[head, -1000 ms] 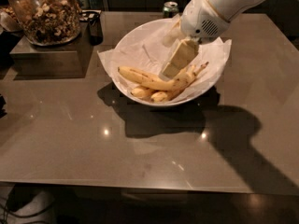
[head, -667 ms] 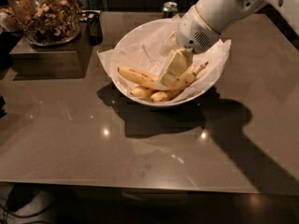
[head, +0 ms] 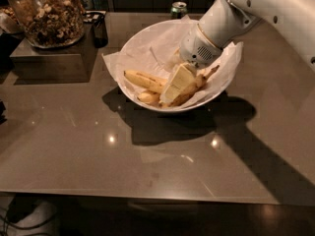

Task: Pick banana from white bowl

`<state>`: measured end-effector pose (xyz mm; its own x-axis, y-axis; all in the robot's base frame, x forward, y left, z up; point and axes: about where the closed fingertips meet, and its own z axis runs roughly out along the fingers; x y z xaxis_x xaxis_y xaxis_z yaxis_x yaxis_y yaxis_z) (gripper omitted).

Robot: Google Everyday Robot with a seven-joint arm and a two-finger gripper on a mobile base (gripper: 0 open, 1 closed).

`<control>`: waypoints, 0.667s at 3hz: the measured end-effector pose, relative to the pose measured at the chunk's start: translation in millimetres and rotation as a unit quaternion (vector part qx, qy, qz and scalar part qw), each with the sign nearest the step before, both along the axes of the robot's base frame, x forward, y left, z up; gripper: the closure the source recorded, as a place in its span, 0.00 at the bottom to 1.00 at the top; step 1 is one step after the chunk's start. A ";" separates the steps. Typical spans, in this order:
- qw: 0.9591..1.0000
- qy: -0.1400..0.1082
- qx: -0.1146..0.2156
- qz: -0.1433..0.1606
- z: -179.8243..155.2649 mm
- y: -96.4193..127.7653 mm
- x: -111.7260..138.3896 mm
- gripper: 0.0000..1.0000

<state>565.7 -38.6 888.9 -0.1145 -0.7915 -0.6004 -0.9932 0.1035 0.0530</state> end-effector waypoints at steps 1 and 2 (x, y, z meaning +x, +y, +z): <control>1.000 0.007 0.000 -0.004 -6.7 -1.0 1.1 0.43; 1.000 0.009 0.000 -0.005 -8.9 -1.4 1.4 0.66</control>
Offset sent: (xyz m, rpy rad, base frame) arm 0.0021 -0.0069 -0.0155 -0.0006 0.0353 -0.0224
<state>567.1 -40.0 880.0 -0.1332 -0.7901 -0.5983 -0.9910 0.1129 0.0714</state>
